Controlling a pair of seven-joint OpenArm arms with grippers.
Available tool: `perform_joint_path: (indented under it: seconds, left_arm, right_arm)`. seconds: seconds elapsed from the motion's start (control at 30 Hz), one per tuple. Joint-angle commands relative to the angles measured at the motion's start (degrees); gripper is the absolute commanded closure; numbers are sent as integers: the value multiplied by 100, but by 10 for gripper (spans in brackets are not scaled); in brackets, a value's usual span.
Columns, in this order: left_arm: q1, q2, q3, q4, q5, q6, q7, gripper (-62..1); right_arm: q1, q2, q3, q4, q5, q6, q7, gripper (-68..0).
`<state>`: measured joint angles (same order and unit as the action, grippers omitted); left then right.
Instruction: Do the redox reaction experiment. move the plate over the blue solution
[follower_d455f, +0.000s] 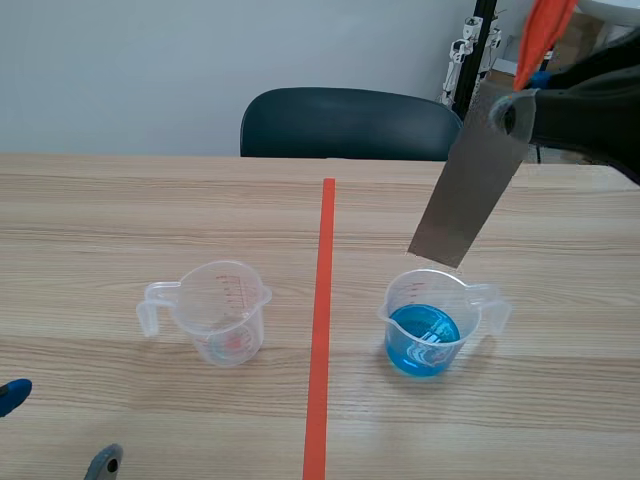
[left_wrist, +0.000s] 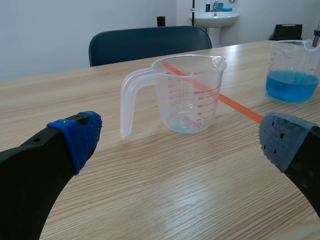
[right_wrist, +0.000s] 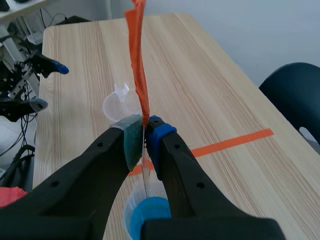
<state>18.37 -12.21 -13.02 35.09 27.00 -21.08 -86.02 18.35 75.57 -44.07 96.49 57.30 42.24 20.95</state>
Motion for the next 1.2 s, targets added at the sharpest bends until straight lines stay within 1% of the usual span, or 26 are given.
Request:
perform_joint_path:
  seconds: [0.0, 0.07, 0.17, 0.23, 0.27, 0.33, 0.37, 0.4, 0.5, 0.6, 0.63, 0.7, 0.8, 0.87, 0.93, 1.0, 1.07, 1.17]
  left_arm:
    - [-33, -4, -7, 35, -37, -11, -301, -623]
    - [-28, -7, -7, 35, -37, -11, -301, -623]
    - [72, -39, -7, 70, -44, -11, -301, -623]
    - [269, -120, -7, 229, -151, -11, -301, -623]
    - [407, -186, -7, 345, -264, -11, -301, -561]
    - [715, -352, -7, 645, -586, -13, -301, -359]
    - [876, -448, -7, 833, -809, -11, -301, -283]
    - [1045, -575, -7, 1032, -979, -7, -301, -234]
    - [1547, -1091, -7, 1670, -1377, -9, -301, -142]
    - [2026, -1759, -7, 2293, -1757, -9, -301, -42]
    - [2159, -1985, -7, 2474, -1882, -11, -301, -27]
    - [2417, -2448, -7, 2839, -2124, -13, -301, -27]
    - [2721, -3093, -7, 3265, -2393, -13, -301, -27]
    - [2824, -3392, -7, 3429, -2599, -13, -111, -27]
    - [2811, -3499, -7, 3484, -2640, -9, 216, -27]
    - [2793, -3473, -7, 3484, -2634, -15, 487, -27]
    - [2793, -3346, -7, 3484, -2636, -13, 638, -27]
    - [2793, -3029, -7, 3484, -2629, -9, 656, -27]
  right_arm:
    - [219, -92, 98, 175, 63, 48, -4, -6]
    - [372, -286, 101, 304, 85, 48, -297, -6]
    - [588, -592, 101, 468, 302, 48, -861, -6]
    - [713, -785, 101, 553, 476, 48, -1200, -6]
    - [769, -892, 101, 588, 551, 48, -1379, -6]
    - [887, -1095, 101, 629, 671, 48, -1700, -6]
    - [940, -1202, 101, 645, 691, 48, -1851, -6]
    - [986, -1296, 101, 660, 715, 48, -2009, -6]
    - [1060, -1521, 101, 660, 831, 48, -2481, -6]
    - [1071, -1552, 101, 660, 946, 48, -2791, -6]
    - [1073, -1528, 101, 660, 986, 48, -2848, -6]
    - [1073, -1412, 103, 660, 1182, 48, -2942, -6]
    - [1073, -1108, 107, 660, 1453, 48, -2983, -6]
    - [1075, -879, 125, 660, 1547, 48, -2983, -6]
    - [1073, -640, 170, 660, 1565, 48, -2981, -6]
    - [1073, -404, 177, 660, 1639, 48, -2959, -6]
    - [1069, -190, 177, 660, 1690, 48, -2892, -6]
    - [1069, 37, 177, 654, 1683, 48, -2704, -6]
